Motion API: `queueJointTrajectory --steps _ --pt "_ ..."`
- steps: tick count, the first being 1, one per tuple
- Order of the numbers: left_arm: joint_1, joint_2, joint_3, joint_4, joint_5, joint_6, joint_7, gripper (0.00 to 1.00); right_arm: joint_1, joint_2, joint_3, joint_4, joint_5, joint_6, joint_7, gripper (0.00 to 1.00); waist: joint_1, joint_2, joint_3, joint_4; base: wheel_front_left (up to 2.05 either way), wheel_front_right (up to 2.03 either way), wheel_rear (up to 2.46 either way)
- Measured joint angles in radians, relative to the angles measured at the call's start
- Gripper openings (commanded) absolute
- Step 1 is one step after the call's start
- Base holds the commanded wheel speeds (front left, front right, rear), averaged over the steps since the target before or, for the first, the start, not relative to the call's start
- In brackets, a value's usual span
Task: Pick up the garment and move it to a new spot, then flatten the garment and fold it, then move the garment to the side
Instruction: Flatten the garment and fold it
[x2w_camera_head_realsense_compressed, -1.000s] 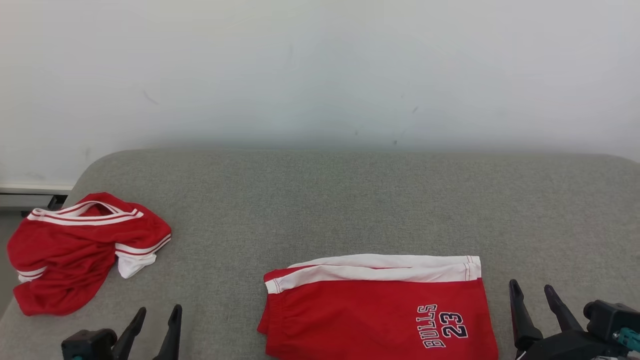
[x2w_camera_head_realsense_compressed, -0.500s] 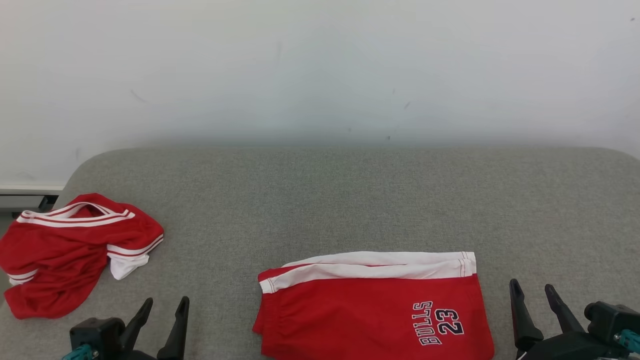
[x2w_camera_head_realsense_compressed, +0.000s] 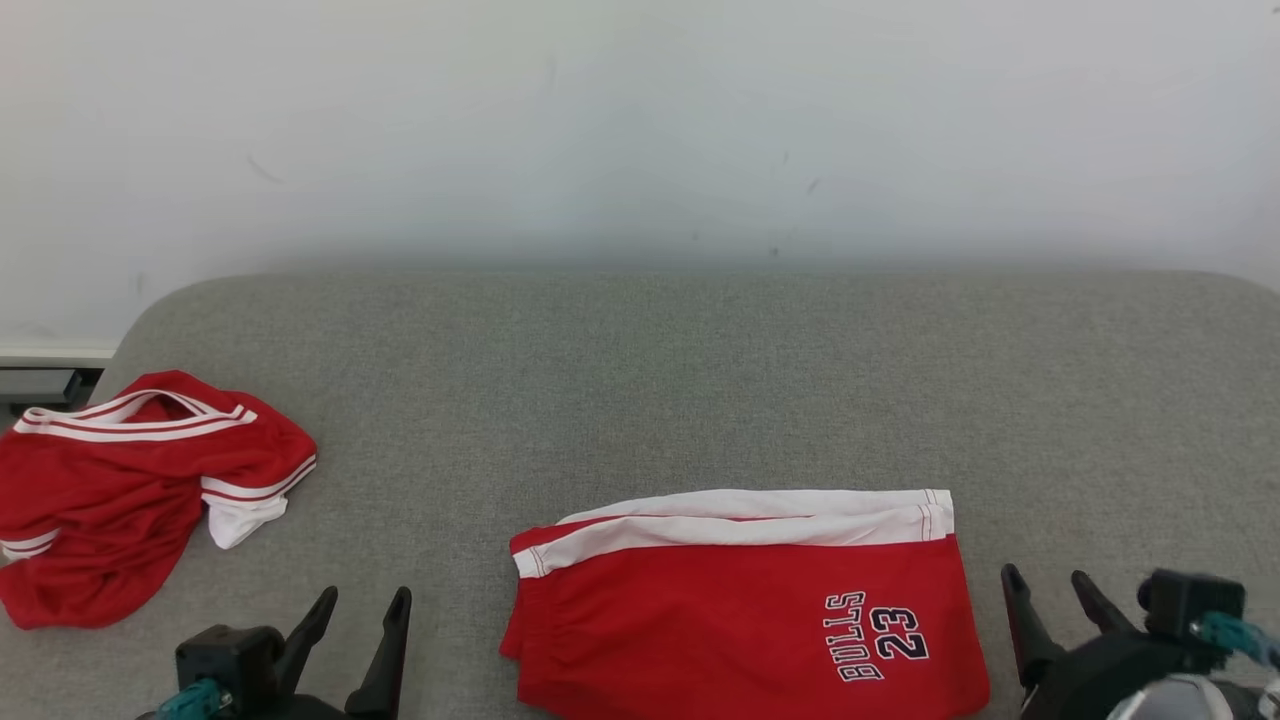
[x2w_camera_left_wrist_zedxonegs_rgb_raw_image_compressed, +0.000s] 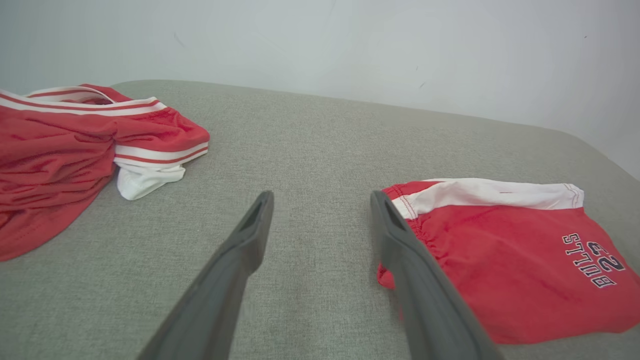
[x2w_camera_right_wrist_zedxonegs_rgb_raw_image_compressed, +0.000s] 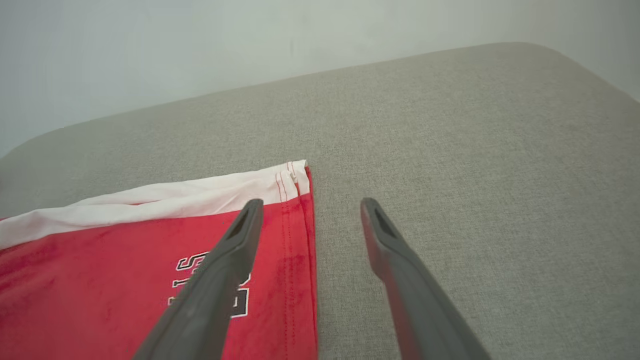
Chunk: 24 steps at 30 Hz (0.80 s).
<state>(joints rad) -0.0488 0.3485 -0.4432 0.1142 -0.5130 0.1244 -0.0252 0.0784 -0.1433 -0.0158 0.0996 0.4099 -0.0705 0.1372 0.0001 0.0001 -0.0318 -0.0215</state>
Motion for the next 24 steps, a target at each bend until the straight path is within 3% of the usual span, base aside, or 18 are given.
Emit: queueJointTrajectory --steps 14,17,20,21,22,24 --pt "-0.023 -0.027 -0.012 -0.02 0.042 0.0 0.053 1.0 -0.217 -0.031 0.064 0.289 -0.007 -0.006 0.255 0.99 0.0 0.0 0.025 0.019 0.0 0.0 0.0" --pt "-0.023 -0.027 -0.011 -0.023 0.048 0.0 0.065 1.0 -0.251 -0.031 0.067 0.326 -0.013 -0.01 0.278 0.89 0.0 0.0 0.026 0.022 0.0 0.0 0.0" --pt "-0.022 -0.028 -0.009 -0.028 0.049 0.0 0.07 1.0 -0.269 -0.029 0.067 0.36 -0.015 -0.017 0.295 0.67 0.0 0.0 0.027 0.026 0.0 0.0 0.0" --pt "-0.022 -0.029 -0.007 -0.029 0.05 0.0 0.074 1.0 -0.276 -0.029 0.067 0.371 -0.015 -0.017 0.298 0.67 0.0 0.0 0.028 0.027 0.0 0.0 0.0" --pt "-0.022 -0.03 -0.005 -0.03 0.051 0.0 0.078 1.0 -0.282 -0.029 0.069 0.382 -0.016 -0.018 0.304 0.5 0.0 0.0 0.028 0.028 0.0 0.0 0.0" --pt "-0.022 -0.031 -0.004 -0.032 0.055 0.0 0.084 1.0 -0.298 -0.029 0.079 0.412 -0.028 -0.018 0.312 0.47 0.0 0.0 0.029 0.031 0.0 0.0 0.0"
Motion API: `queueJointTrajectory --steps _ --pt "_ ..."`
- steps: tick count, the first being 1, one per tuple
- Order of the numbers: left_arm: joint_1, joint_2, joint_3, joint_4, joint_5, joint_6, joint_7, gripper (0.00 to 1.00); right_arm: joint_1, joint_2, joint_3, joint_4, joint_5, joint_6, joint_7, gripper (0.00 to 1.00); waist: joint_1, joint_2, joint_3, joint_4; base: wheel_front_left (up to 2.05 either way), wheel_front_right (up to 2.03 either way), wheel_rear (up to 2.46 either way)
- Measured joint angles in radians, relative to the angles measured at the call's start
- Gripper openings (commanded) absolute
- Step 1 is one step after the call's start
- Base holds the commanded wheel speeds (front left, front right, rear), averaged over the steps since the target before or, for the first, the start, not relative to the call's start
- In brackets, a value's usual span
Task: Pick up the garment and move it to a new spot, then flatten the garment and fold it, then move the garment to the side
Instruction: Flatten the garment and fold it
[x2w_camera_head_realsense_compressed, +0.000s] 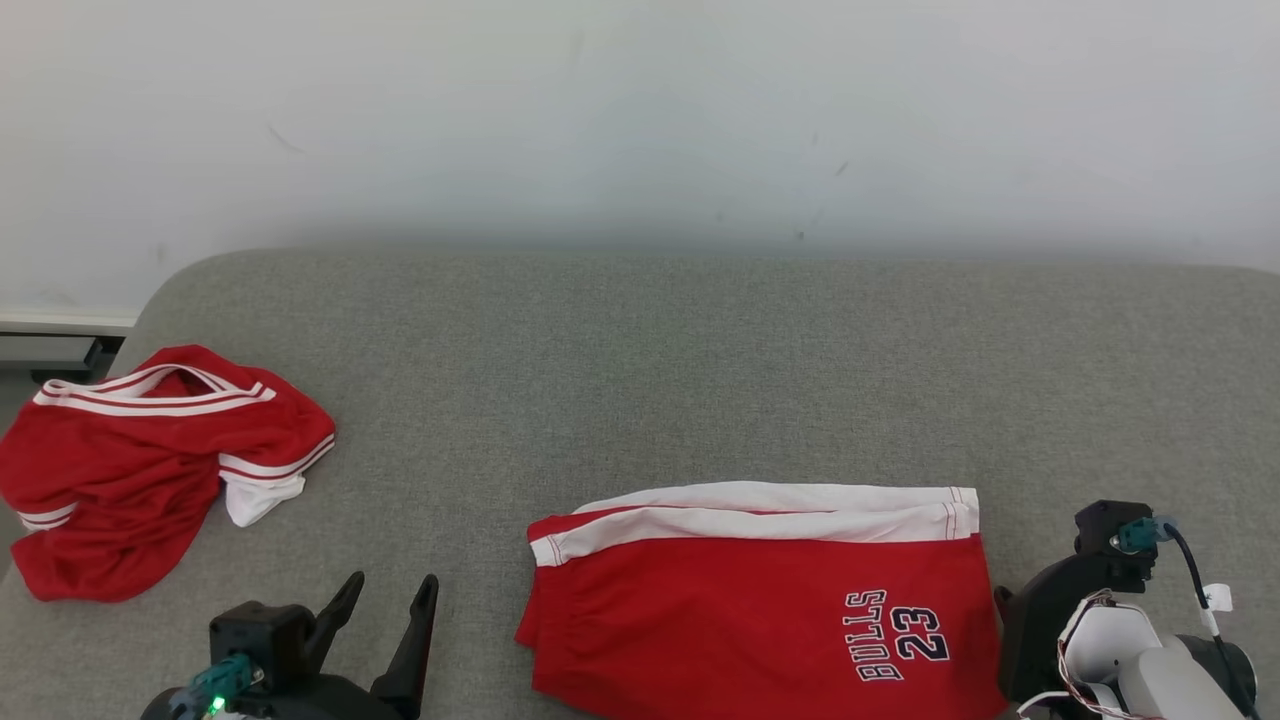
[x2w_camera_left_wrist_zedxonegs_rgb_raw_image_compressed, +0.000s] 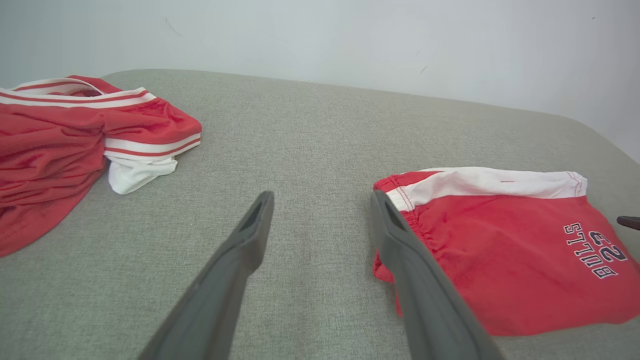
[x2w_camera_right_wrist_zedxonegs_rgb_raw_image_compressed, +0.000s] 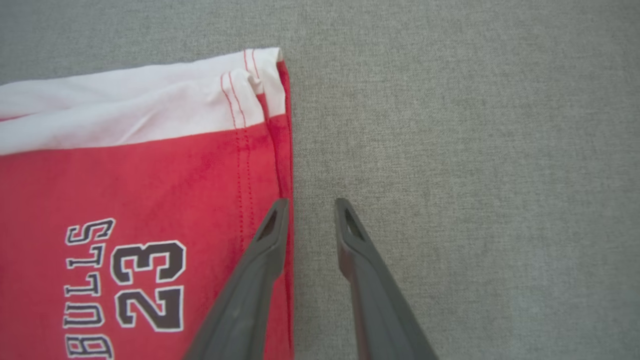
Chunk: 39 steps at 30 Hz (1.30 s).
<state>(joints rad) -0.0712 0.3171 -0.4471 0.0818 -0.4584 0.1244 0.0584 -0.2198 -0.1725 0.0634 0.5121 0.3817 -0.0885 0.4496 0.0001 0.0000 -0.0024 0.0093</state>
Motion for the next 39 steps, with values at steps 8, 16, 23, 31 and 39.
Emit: queueJointTrajectory --steps 8,16,23,31,39 --pt "0.001 -0.004 0.005 -0.01 0.008 0.0 0.012 1.0 -0.039 0.004 0.02 0.033 -0.034 -0.004 -0.008 0.81 0.0 0.0 0.003 0.008 0.0 0.0 0.0" --pt "0.001 -0.016 0.002 -0.031 0.01 0.0 0.03 1.0 -0.061 0.018 0.026 0.068 -0.044 -0.01 -0.037 0.92 0.0 0.0001 0.018 0.018 0.0 0.0 0.0" --pt "-0.001 -0.016 0.0 -0.033 0.011 0.0 0.038 1.0 -0.079 0.039 0.008 0.127 -0.044 -0.018 -0.064 0.49 0.0 0.0 0.028 0.027 0.0 0.0 0.0" --pt "-0.005 -0.016 -0.003 -0.034 0.012 0.0 0.048 1.0 -0.097 0.045 -0.006 0.176 -0.043 -0.019 -0.087 0.36 -0.0001 0.0 0.036 0.038 0.0 0.0 0.0" --pt "-0.005 -0.015 -0.002 -0.034 0.012 0.0 0.052 1.0 -0.107 0.047 -0.017 0.208 -0.04 -0.019 -0.106 0.0 0.0 0.0 0.036 0.037 0.0 0.0 0.0"
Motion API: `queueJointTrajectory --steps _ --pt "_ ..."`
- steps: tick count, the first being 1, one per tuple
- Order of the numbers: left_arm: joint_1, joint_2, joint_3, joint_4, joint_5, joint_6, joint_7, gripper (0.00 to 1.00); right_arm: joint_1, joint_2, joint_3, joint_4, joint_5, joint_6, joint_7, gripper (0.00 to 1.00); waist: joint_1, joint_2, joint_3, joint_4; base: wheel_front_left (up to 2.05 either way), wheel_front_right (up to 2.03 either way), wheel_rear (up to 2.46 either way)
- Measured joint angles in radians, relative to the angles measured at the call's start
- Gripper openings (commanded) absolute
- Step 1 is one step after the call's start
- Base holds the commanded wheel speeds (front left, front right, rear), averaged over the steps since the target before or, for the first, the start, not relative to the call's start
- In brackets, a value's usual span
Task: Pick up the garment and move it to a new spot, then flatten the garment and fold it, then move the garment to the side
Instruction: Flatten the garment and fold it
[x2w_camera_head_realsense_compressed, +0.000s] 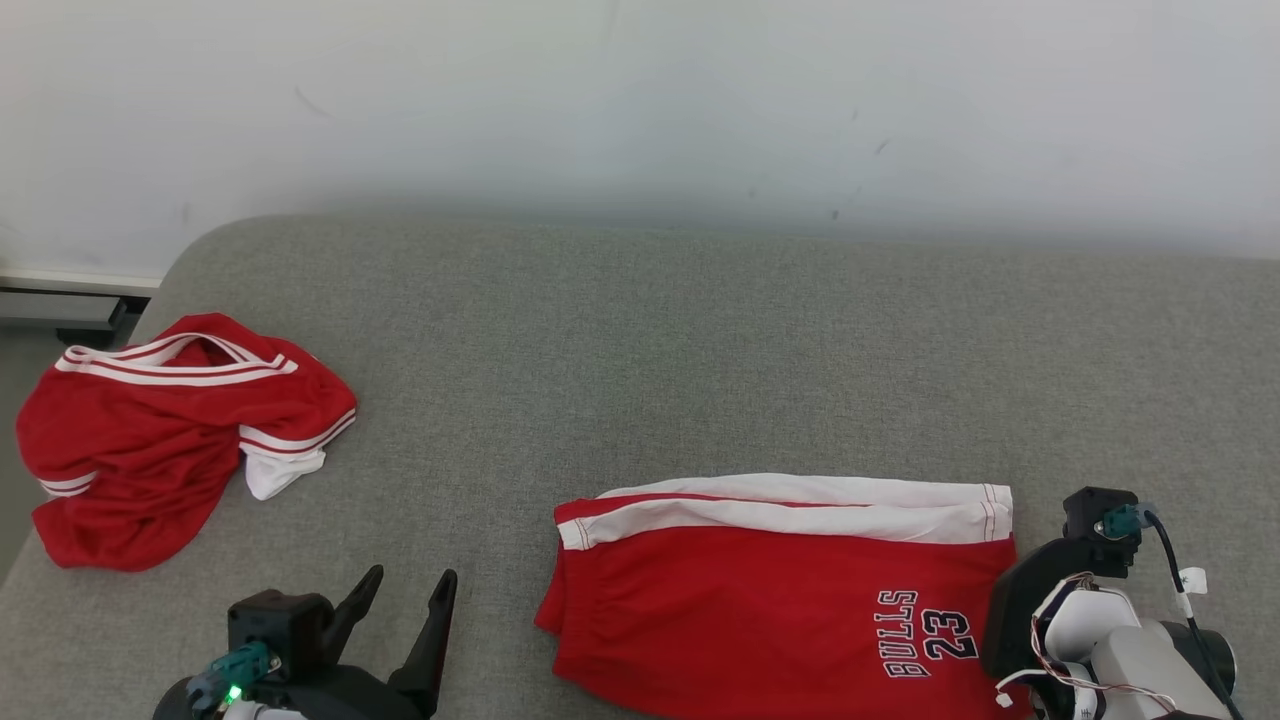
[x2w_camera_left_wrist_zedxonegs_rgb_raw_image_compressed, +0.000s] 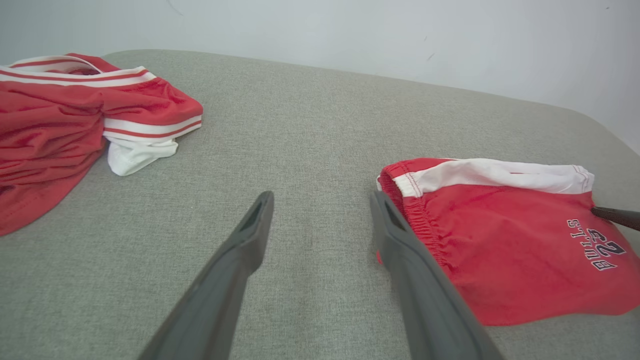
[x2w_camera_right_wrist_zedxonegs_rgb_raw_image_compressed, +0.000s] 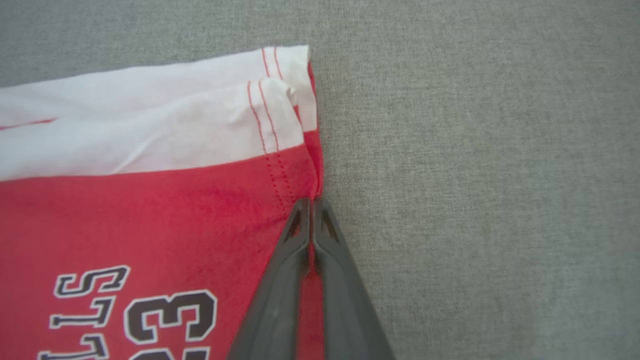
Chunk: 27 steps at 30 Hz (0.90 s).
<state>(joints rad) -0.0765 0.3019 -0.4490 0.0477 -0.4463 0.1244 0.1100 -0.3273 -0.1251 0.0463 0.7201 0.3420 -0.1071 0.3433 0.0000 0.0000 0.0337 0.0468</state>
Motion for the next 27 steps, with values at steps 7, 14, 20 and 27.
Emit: queueJointTrajectory --steps 7,14,20,27 --pt "0.0 0.0 -0.001 0.0 0.0 0.0 0.002 1.0 -0.01 0.0 -0.004 0.02 0.001 0.0 -0.011 0.0 0.0 0.0 -0.002 -0.003 0.0 0.0 0.0" --pt "0.0 -0.001 -0.008 0.003 0.0 0.0 0.004 1.0 -0.004 -0.047 -0.036 0.021 0.001 -0.004 -0.044 0.0 0.0 0.0 -0.01 -0.005 0.0 0.0 0.0" --pt "0.003 0.0 -0.008 0.003 0.0 0.0 0.006 1.0 0.034 -0.133 -0.1 0.008 -0.001 -0.012 -0.081 0.0 0.0 0.0 -0.024 -0.008 0.0 0.0 0.0" --pt "0.008 -0.001 -0.012 0.003 -0.002 0.0 0.009 1.0 0.057 -0.123 -0.104 -0.062 -0.006 -0.016 -0.099 0.0 -0.0001 0.0001 -0.036 -0.016 0.0 0.0 0.0"
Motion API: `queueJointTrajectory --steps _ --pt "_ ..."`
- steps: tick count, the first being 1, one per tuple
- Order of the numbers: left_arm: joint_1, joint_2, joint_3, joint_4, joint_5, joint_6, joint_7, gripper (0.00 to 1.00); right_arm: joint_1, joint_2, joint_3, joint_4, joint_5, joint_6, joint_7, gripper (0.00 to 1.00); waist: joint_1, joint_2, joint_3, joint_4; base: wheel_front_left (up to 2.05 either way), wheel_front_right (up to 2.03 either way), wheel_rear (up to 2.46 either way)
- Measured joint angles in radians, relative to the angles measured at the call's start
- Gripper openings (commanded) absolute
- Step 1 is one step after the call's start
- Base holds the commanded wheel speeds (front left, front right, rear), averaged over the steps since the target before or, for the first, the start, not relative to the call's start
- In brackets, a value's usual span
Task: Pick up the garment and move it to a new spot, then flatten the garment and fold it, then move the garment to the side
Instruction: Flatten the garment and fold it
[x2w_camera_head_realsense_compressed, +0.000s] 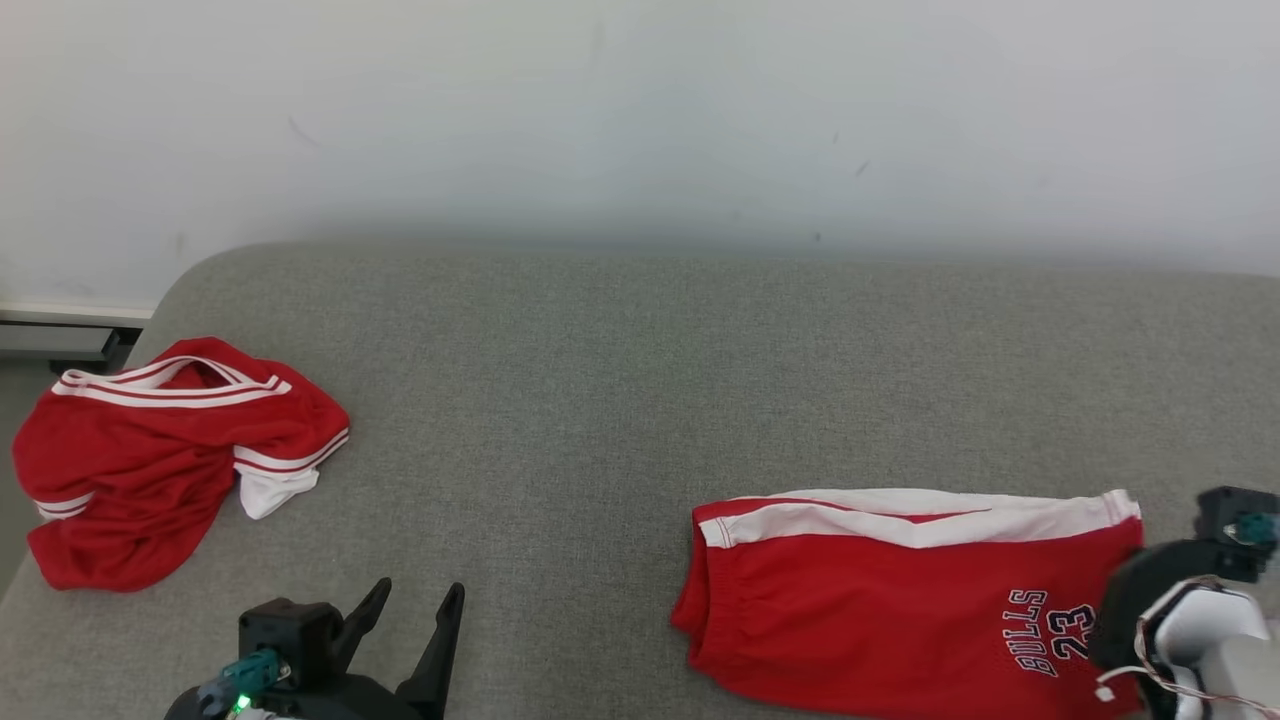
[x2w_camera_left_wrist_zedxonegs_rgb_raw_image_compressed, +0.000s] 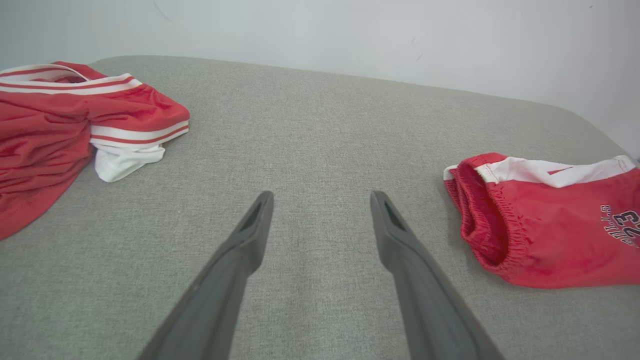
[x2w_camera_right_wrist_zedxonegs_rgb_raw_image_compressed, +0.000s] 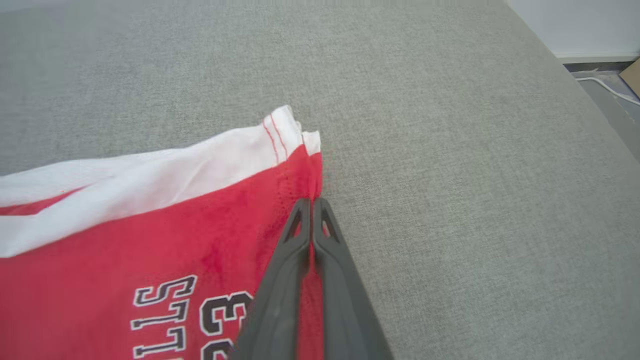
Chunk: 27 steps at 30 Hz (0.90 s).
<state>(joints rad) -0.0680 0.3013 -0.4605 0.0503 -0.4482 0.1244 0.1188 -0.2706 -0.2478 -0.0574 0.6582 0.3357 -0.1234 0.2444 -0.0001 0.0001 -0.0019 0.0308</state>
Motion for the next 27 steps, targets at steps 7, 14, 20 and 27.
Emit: queueJointTrajectory --steps 7,14,20,27 --pt "0.002 -0.001 -0.006 -0.002 0.0 0.0 0.005 1.0 0.001 0.083 0.093 -0.107 -0.033 0.004 -0.006 0.0 0.0 -0.0001 -0.01 -0.01 0.0 0.0 0.0" --pt "0.001 -0.005 -0.017 -0.005 0.0 -0.002 0.013 1.0 0.002 0.15 0.18 -0.215 -0.056 0.024 0.013 0.0 0.0 0.0 -0.01 -0.006 0.0 0.0 0.0" --pt "0.0 -0.007 -0.017 -0.004 0.0 -0.002 0.021 1.0 0.009 0.182 0.249 -0.276 -0.058 0.041 0.038 0.0 0.0 0.0 -0.008 0.005 0.0 0.0 0.0" --pt "-0.002 -0.009 -0.021 -0.004 0.0 -0.002 0.023 1.0 0.017 0.191 0.332 -0.316 -0.054 0.052 0.082 0.0 0.0 0.0 -0.006 0.015 0.0 0.0 0.0"
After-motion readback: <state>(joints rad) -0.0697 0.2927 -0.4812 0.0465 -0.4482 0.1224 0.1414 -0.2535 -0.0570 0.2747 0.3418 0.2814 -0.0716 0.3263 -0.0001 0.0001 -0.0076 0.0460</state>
